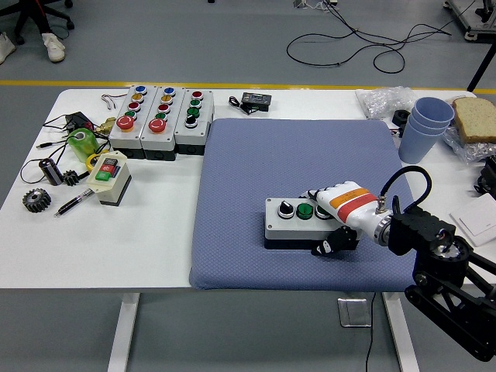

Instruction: Pick up the button,place it on the desk,press the button,press the button

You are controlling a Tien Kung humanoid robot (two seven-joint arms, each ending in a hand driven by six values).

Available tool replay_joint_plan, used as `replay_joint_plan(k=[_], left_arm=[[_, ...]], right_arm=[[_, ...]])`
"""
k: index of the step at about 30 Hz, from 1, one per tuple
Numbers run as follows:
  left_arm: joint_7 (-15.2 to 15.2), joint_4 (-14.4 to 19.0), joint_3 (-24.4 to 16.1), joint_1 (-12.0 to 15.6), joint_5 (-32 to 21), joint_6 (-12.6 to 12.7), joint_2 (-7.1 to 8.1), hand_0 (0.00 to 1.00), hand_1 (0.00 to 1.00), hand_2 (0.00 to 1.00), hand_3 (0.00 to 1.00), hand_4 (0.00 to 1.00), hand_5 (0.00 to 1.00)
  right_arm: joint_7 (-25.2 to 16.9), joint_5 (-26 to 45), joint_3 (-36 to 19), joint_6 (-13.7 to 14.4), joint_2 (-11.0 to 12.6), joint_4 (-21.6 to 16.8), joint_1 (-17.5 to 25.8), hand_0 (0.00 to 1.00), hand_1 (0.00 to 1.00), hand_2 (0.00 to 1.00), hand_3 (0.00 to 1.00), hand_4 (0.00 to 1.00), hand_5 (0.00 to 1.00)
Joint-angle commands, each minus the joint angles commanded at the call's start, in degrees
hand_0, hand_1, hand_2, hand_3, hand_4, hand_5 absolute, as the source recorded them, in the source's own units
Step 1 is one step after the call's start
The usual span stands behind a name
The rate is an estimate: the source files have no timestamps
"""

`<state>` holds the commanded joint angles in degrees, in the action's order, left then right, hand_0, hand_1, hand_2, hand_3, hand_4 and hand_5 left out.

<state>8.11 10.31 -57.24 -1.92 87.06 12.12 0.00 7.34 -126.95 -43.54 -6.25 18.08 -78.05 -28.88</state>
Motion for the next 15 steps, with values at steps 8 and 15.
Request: replay_joint_plan(k=[8,15], left_arm=[[-0.1,0.0,0.1,-0.2,-0.4,0.1,0.0,0.596,0.632,0.673,0.546,0.36,0.701],[-0.1,0.0,0.1,-0.4,-0.6,0.2,0.0,0.596,0.633,0.673,0.545,0.36,0.702]], right_arm=[[-1.0,2.3,-1.1,-1.8,0.1,-0.9,0.3,0.907,0.782,0.925,0.998,0.998,0.293],[-1.8,3.8,-1.8,-0.5,0.3,-2.3,0.5,0.936,0.857,0.969,0.998,0.998,0.305]])
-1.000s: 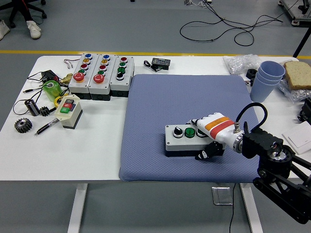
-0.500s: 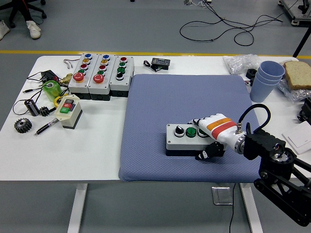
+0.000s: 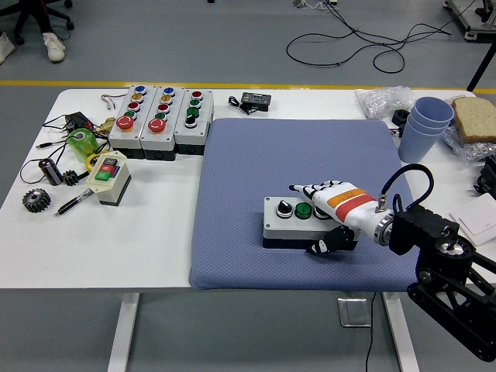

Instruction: Pick up the button,place it on the desk,press the button,press the button

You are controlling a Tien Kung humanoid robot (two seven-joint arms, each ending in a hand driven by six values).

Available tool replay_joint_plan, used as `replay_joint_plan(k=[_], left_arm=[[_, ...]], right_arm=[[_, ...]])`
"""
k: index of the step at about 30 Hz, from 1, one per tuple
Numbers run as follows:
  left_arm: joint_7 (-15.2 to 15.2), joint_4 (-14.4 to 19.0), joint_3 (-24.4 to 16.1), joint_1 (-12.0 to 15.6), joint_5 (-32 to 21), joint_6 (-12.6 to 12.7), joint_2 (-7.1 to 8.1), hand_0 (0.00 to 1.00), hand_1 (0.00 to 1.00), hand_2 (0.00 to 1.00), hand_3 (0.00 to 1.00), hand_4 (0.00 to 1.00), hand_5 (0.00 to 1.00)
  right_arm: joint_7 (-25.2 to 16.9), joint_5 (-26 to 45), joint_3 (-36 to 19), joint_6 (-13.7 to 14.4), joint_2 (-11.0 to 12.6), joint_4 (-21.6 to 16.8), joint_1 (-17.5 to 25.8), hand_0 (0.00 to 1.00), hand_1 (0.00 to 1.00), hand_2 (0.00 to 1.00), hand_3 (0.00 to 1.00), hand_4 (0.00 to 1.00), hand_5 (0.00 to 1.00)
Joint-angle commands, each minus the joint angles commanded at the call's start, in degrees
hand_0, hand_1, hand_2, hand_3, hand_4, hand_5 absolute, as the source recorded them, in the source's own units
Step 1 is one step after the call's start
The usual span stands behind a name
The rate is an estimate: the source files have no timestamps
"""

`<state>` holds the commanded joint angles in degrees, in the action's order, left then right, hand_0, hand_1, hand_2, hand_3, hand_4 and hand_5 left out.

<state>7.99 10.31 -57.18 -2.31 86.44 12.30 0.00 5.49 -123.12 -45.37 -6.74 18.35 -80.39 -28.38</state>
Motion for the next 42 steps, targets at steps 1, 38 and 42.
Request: replay_joint_plan(k=[1,38,42], left_arm=[[0.0,0.0,-0.1,0.0,0.1,0.0,0.0,0.596,0.633,0.673,0.545,0.36,0.702],[0.1,0.0,-0.9,0.1,1.2,0.0,0.0,0.596,0.633,0.676,0.547,0.358,0.705],[0.1,0.0,-0.8,0.1,1.3,0.0,0.0,0.596,0.634,0.676,0.548,0.359,0.707]], right_arm=[[-0.2,0.4,-0.3,0.4,0.0,-0.5,0.0,0.936,0.857,0.969,0.998,0.998,0.305],[-1.7,5.5,-13.0,11.9,9.1,-13.1,14.1,0.065,0.002,0.204,0.602,0.923,0.478],[-1.9,5.6,-13.2,11.4,9.3,-13.6,15.0,0.063,0.002,0.196,0.592,0.917,0.484]])
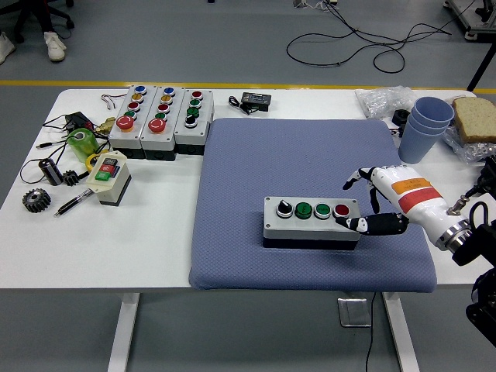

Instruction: Pick up the button,place it on the desk,press the button,press the button

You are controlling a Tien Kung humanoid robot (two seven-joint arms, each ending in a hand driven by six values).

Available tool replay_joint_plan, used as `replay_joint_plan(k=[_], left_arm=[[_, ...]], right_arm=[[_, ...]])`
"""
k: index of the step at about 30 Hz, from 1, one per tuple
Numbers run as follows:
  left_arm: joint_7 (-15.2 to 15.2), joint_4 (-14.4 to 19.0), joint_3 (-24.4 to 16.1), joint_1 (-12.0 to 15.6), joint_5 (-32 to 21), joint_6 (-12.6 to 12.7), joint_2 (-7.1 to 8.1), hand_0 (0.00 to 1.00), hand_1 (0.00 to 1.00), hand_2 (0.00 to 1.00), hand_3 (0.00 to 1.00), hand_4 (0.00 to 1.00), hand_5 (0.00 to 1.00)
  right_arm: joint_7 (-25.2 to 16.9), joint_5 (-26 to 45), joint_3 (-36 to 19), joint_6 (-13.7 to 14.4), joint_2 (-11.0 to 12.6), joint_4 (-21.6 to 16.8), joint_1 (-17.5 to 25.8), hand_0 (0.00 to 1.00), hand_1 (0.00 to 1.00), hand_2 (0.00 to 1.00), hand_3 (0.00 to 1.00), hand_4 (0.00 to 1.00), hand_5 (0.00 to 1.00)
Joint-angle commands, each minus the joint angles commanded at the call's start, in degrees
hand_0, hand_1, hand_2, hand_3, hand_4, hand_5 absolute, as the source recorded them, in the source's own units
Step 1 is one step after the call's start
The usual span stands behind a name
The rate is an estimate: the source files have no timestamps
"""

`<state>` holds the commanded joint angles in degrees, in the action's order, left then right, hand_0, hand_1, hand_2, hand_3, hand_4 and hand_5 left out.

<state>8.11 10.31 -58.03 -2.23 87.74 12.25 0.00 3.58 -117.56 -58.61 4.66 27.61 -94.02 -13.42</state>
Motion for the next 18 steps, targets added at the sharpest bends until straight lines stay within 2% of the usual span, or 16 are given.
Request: replay_joint_plan(k=[18], left_arm=[[0.1,0.0,-0.4,0.4,1.1,-0.2,0.0,0.595,0.634,0.674,0.546,0.357,0.709]], right_arm=[[0.3,-0.1,0.2,-1.1,-0.1,-0.2,2.7,0.067,0.002,0.196,0.58,0.912,0.491]])
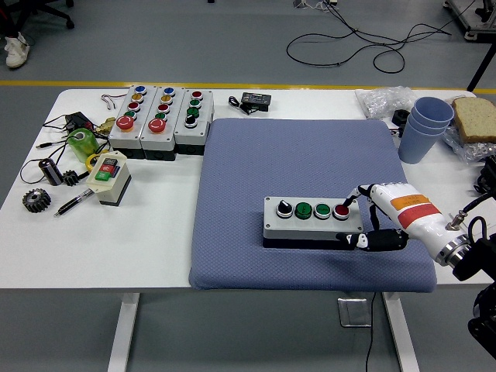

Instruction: Pick up the button,place it on the desk,press the button,press the button

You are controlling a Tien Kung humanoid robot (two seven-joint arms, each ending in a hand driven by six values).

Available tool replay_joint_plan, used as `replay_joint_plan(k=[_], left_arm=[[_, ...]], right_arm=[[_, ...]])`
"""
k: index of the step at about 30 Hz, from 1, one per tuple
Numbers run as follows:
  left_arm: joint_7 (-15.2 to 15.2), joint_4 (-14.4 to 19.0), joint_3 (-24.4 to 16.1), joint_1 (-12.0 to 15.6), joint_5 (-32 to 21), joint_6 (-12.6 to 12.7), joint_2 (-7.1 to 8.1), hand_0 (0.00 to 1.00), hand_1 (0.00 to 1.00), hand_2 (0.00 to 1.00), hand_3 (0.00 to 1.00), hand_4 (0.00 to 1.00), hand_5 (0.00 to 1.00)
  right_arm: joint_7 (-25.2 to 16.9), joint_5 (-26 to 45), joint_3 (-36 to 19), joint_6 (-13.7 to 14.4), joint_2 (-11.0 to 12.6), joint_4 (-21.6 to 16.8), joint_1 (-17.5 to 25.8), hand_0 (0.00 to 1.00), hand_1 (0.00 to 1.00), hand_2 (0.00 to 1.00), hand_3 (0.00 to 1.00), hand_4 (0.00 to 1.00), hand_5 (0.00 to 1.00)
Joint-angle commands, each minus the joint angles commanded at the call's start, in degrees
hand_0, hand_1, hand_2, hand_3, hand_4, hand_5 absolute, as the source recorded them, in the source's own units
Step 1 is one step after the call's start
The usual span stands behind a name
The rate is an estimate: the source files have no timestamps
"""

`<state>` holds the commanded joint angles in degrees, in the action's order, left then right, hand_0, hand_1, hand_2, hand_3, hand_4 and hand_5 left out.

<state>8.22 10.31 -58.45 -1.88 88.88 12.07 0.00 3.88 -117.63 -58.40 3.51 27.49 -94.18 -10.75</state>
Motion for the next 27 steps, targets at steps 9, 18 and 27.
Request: replay_joint_plan(k=[9,18,27], left_arm=[[-0.1,0.0,0.3,-0.1,-0.6,0.1,0.0,0.596,0.634,0.675,0.546,0.354,0.704],[-0.1,0.0,0.4,-0.3,-1.0,0.2,0.0,0.597,0.633,0.674,0.546,0.353,0.702],[-0.1,0.0,0.3,-0.3,-0.9,0.2,0.0,0.596,0.633,0.674,0.546,0.353,0.699]], right_arm=[[0.6,-0.2,0.7,-1.2,-0.3,0.7,-0.3,0.067,0.002,0.197,0.58,0.908,0.488],[1.5,-0.3,1.3,-2.6,-0.7,1.3,-0.8,0.068,0.002,0.2,0.581,0.906,0.49],[1.1,-0.1,0.5,0.0,-0.5,-1.1,-1.5,0.069,0.002,0.201,0.586,0.906,0.492]])
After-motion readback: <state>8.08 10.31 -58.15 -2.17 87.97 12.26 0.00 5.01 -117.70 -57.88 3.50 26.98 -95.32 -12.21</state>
